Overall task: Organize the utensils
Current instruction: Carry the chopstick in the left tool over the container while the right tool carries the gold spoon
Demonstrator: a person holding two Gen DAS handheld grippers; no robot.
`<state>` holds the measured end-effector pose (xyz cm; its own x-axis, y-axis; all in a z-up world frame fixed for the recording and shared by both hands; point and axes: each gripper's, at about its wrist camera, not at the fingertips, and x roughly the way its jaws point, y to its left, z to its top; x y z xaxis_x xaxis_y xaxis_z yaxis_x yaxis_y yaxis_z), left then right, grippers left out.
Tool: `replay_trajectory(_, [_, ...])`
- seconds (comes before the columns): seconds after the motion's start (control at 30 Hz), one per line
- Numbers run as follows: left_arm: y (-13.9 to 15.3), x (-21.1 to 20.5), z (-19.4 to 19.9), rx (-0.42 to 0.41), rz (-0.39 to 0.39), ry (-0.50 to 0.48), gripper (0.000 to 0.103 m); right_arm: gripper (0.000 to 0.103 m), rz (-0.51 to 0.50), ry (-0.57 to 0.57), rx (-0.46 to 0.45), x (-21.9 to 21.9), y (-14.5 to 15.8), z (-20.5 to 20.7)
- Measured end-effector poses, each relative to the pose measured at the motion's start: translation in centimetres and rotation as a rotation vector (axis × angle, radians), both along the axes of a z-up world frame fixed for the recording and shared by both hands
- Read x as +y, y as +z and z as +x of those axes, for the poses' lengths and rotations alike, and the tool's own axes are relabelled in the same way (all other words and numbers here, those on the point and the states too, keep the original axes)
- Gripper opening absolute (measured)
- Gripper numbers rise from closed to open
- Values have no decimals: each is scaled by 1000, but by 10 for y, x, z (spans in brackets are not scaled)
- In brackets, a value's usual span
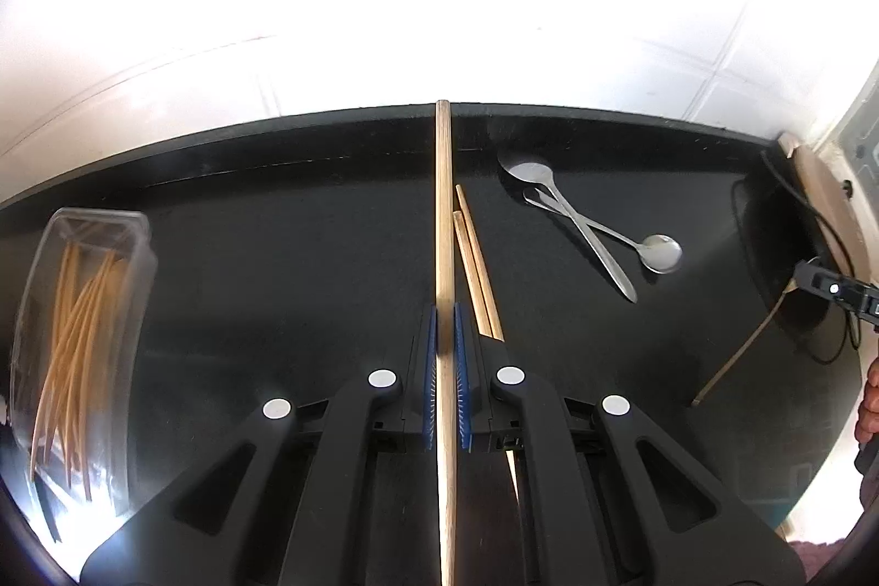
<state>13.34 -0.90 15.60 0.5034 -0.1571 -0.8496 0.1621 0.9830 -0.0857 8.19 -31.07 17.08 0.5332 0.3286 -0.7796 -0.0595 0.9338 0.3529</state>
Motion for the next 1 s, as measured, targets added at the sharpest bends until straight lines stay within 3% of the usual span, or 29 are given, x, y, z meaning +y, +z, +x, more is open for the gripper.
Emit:
replay_trajectory(0.13, [9,16,-21,-20,-15,26,5,39,18,53,-13,32,12,-11])
replay_trajectory(0.27, [44,58,-32,-42,-21,46,5,39,74,111,-26,71,25,-15])
replay_trajectory(0.5, [90,137,-60,-97,13,55,5,39,131,267,-112,189,75,-20])
replay_trajectory(0.67, [106,201,-79,-113,41,71,5,39,179,364,-122,280,93,-21])
replay_trajectory(1.0, [120,305,-98,-148,6,83,5,39,153,438,-109,402,99,-33])
